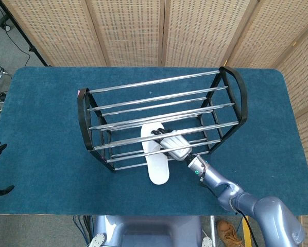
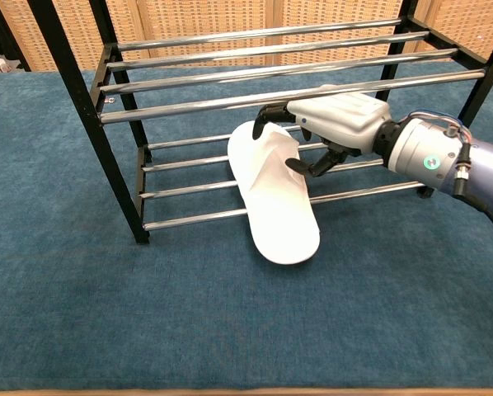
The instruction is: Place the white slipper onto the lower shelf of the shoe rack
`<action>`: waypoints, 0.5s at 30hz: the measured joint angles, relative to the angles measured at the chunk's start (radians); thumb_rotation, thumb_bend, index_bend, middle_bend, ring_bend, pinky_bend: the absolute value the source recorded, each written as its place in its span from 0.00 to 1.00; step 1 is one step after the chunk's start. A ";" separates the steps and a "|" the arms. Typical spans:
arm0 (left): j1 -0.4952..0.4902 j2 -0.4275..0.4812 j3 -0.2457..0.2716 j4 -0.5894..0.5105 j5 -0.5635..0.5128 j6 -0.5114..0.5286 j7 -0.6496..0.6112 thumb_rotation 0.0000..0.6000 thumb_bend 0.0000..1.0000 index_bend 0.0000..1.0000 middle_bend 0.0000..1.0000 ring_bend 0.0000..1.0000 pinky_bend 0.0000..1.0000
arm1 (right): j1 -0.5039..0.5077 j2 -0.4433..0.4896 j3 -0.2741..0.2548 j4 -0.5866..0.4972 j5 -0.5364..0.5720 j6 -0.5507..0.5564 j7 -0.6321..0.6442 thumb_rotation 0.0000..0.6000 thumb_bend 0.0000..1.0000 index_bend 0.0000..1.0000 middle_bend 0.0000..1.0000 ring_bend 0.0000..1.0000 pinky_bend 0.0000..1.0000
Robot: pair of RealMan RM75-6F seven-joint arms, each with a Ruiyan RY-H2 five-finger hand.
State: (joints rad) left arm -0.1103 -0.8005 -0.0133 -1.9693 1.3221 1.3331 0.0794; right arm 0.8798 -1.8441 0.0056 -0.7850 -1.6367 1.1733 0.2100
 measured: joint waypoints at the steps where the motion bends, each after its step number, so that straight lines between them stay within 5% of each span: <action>1: 0.001 0.000 0.000 0.000 0.001 0.001 -0.001 1.00 0.08 0.00 0.00 0.00 0.00 | -0.005 0.005 -0.001 -0.009 -0.001 0.005 -0.004 1.00 0.47 0.26 0.20 0.22 0.44; 15: 0.001 -0.001 0.009 -0.007 0.023 0.001 0.014 1.00 0.08 0.00 0.00 0.00 0.00 | -0.098 0.100 -0.042 -0.138 -0.038 0.090 -0.035 1.00 0.47 0.26 0.20 0.22 0.44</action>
State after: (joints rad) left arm -0.1088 -0.8017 -0.0043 -1.9764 1.3455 1.3341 0.0935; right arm 0.7821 -1.7443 -0.0363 -0.9228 -1.6745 1.2630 0.1752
